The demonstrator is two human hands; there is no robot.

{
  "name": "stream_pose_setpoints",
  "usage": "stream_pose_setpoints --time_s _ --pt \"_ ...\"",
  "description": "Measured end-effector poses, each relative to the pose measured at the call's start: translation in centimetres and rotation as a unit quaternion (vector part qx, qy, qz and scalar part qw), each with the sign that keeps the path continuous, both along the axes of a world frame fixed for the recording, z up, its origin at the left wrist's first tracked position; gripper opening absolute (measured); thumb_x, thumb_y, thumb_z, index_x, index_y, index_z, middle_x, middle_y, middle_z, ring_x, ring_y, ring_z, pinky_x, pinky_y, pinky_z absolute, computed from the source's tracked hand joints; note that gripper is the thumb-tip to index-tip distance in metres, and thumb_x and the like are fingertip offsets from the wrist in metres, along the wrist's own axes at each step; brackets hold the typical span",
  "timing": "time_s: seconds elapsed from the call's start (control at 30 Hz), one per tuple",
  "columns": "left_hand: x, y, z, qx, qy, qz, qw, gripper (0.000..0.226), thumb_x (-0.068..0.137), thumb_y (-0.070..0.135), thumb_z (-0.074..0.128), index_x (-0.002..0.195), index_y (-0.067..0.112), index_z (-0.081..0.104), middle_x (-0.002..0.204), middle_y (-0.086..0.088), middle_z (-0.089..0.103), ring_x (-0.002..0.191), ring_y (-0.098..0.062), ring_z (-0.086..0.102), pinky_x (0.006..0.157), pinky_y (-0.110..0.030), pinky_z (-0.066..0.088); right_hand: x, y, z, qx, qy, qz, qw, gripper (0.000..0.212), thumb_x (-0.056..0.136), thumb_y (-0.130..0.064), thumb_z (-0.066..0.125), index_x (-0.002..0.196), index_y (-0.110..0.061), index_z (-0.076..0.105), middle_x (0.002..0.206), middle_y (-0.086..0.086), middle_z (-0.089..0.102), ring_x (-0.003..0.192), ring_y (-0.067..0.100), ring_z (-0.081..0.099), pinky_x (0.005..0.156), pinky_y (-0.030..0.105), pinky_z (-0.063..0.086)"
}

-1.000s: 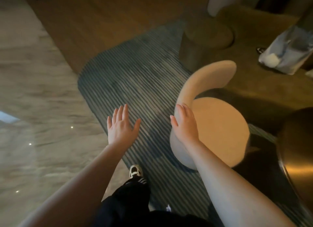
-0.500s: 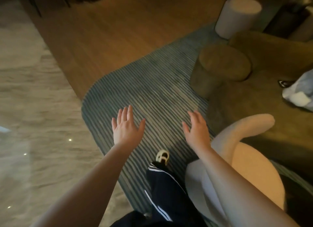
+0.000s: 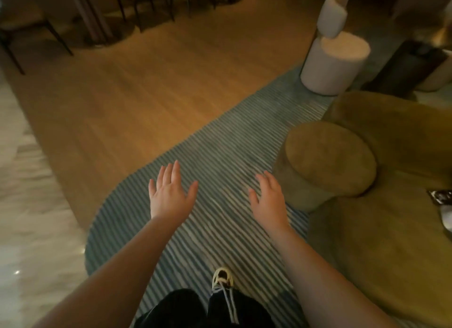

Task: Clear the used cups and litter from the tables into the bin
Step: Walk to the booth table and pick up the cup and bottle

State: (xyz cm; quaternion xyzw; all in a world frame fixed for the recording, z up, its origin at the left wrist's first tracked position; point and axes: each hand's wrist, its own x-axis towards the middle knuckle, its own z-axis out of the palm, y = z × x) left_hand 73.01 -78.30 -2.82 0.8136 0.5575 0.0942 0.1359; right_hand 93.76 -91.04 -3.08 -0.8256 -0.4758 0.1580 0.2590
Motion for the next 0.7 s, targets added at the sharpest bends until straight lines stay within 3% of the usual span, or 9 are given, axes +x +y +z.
stream_pose_setpoints --time_s 0.47,0.7 --pt "25.6 41.4 -1.6 0.025 -0.022 -0.069 0.997 0.078 0.09 0.065 0.025 0.15 0.016 0.017 0.156 -0.005 0.023 0.144 -0.021 0.012 0.114 -0.05 0.01 23.5 39.8 -0.7 -0.016 -0.017 -0.072 0.997 0.051 0.099 -0.039 0.041 0.144 -0.016 0.035 0.156 0.006 0.023 0.142 0.023 0.021 0.112 0.043 0.029" --pt "39.9 62.9 0.9 0.022 -0.008 -0.136 0.99 0.076 0.091 0.063 0.026 0.151 0.017 0.015 0.157 -0.004 0.021 0.144 -0.019 0.01 0.114 -0.049 0.008 36.4 59.7 1.1 -0.05 -0.011 -0.125 0.991 0.052 0.099 -0.039 0.042 0.144 -0.015 0.035 0.156 0.005 0.024 0.142 0.023 0.023 0.114 0.04 0.027"
